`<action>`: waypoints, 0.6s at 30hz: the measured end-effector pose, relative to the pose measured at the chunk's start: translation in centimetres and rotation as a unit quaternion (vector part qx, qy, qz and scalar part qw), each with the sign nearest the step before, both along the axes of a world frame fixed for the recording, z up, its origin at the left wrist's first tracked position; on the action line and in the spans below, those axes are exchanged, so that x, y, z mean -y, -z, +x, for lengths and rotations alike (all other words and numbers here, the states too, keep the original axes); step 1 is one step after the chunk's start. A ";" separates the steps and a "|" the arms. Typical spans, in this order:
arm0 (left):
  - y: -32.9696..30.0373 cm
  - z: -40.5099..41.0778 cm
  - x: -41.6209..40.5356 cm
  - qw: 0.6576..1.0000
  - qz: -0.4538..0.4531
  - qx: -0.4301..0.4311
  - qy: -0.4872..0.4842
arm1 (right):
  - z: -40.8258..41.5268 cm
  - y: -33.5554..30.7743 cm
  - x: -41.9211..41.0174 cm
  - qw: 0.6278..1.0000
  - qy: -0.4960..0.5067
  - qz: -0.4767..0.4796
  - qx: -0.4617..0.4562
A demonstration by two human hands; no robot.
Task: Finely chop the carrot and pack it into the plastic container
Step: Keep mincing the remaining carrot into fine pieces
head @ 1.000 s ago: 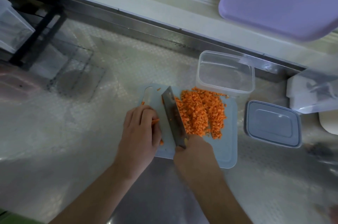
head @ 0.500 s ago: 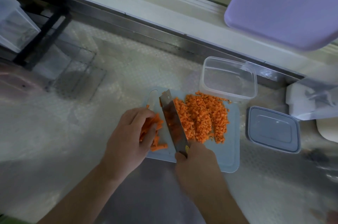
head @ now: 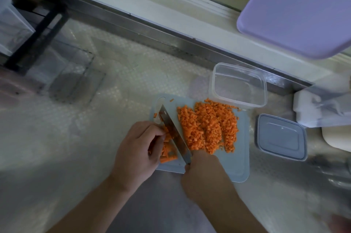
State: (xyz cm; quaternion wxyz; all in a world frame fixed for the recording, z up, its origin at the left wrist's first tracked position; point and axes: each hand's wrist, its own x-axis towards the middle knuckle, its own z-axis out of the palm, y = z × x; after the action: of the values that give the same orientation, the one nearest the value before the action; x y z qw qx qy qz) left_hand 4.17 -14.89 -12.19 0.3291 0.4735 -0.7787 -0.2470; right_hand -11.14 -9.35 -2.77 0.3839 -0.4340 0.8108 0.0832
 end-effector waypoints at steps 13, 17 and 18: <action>-0.5 0.3 0.0 1.000 0.017 -0.013 -0.012 | -0.9 -0.5 -0.3 0.996 0.003 -0.086 0.025; -0.1 0.2 -0.1 1.000 -0.008 -0.020 -0.013 | -0.3 -0.1 -0.2 0.998 -0.009 -0.066 0.013; 0.0 0.2 -0.1 1.000 -0.010 -0.021 -0.013 | -0.2 0.0 -0.2 0.998 -0.009 -0.061 0.009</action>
State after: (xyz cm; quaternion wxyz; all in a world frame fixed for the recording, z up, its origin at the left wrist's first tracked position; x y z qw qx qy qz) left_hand 4.35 -14.80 -12.23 0.3531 0.4752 -0.7679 -0.2446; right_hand -11.34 -9.14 -2.79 0.3632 -0.4650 0.8067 0.0328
